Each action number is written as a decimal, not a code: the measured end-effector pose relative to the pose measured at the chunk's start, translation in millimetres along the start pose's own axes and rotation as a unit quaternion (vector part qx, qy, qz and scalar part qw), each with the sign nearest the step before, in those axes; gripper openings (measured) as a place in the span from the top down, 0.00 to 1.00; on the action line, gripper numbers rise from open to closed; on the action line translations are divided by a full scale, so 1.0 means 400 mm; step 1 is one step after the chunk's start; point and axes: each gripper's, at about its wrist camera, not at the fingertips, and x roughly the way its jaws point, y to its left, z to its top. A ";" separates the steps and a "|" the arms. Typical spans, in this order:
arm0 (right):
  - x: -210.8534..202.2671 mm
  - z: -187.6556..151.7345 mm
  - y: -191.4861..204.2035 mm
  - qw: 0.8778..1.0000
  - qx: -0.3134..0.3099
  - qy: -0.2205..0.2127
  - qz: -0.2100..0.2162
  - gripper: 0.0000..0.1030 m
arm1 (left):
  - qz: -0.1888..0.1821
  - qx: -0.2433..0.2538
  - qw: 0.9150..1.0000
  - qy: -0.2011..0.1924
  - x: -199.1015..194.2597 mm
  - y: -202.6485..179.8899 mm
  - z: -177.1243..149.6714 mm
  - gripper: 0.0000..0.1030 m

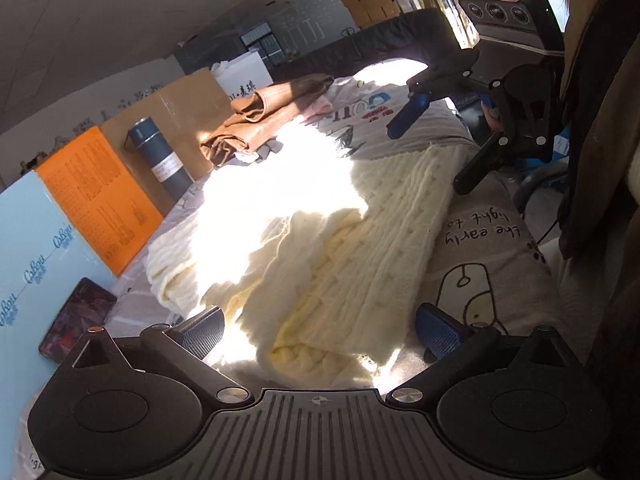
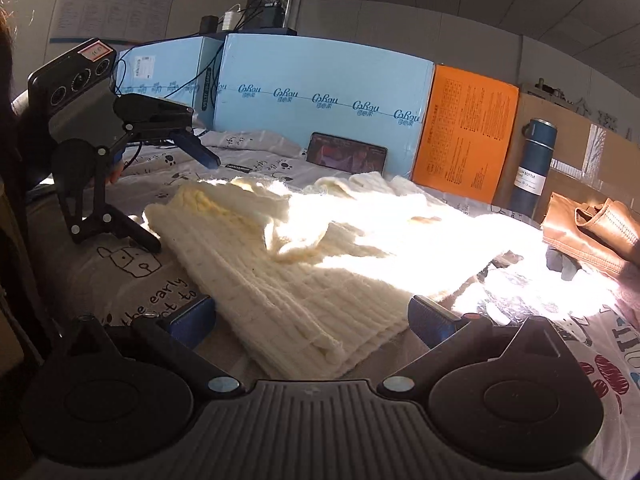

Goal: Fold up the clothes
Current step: 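Move both grippers to the sweater edge and close them on it, then lift the sweater edge with both grippers, fold it over, and open them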

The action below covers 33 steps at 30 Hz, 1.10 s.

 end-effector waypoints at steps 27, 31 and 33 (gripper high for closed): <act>0.056 0.044 -0.070 0.997 0.040 -0.060 -0.018 0.78 | 0.087 -0.015 0.992 -0.090 0.022 0.027 0.038 0.79; 0.079 0.089 -0.106 0.988 0.062 -0.121 -0.075 0.79 | 0.145 0.002 0.983 -0.115 0.044 0.055 0.068 0.79; 0.102 0.112 -0.123 0.981 0.068 -0.146 -0.109 0.79 | 0.178 0.004 0.977 -0.121 0.072 0.077 0.084 0.79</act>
